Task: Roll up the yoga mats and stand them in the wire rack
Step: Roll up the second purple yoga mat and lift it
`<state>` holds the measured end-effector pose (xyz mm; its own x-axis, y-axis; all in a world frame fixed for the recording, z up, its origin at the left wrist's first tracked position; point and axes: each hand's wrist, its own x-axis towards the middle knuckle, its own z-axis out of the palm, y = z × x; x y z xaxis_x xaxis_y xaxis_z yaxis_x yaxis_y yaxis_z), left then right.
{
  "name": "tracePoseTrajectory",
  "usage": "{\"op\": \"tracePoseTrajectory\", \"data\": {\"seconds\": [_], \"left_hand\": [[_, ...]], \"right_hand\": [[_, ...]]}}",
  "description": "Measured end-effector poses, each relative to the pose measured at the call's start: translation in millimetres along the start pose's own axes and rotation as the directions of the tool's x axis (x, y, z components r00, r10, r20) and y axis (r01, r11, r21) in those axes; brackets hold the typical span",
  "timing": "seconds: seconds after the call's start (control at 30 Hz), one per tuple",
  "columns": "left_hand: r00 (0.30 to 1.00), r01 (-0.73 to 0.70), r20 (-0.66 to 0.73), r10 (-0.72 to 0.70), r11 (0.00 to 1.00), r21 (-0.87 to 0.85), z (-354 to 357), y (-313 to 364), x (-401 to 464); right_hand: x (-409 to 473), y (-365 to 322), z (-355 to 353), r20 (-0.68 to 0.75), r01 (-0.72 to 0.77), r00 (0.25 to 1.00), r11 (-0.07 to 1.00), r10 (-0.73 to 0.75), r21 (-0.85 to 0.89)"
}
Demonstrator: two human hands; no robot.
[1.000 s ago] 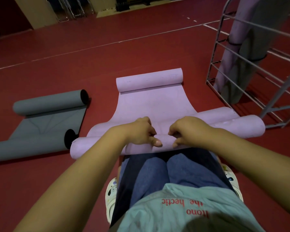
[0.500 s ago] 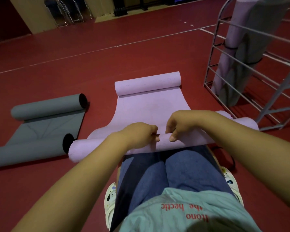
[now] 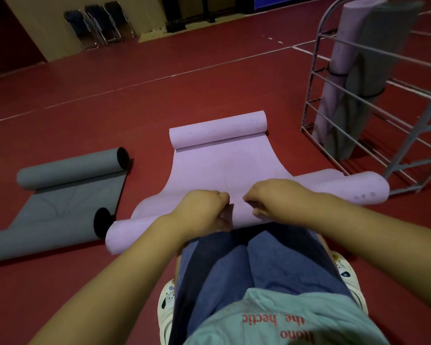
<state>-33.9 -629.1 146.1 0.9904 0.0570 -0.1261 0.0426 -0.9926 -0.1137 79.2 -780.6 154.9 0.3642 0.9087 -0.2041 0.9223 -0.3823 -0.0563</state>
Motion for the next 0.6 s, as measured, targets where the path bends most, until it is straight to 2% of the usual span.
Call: {"op": "tracePoseTrajectory", "data": {"seconds": [0.07,0.23,0.33,0.5,0.6], "left_hand": [[1.0,-0.007,0.004,0.007,0.999,-0.039,-1,-4,3],[0.995,0.005,0.105,0.003,0.997,-0.078,-6,-8,17],[0.989,0.033,0.151,-0.014,0.991,-0.128,-9,-12,22],[0.989,0.088,0.136,-0.053,0.96,-0.266,-7,-18,20],[0.999,0.007,0.047,0.0,0.987,-0.163,-1,-20,14]], "right_hand": [[-12,-6,10,-0.103,-0.016,0.995,1.0,0.015,-0.01],[-9,-6,29,-0.157,-0.079,0.985,0.997,0.077,-0.012],[4,4,24,-0.136,-0.071,0.988,0.997,0.074,0.029],[20,14,14,-0.057,-0.039,0.998,0.999,0.041,0.037],[27,16,5,-0.003,-0.023,1.0,0.998,0.023,0.057]]}}
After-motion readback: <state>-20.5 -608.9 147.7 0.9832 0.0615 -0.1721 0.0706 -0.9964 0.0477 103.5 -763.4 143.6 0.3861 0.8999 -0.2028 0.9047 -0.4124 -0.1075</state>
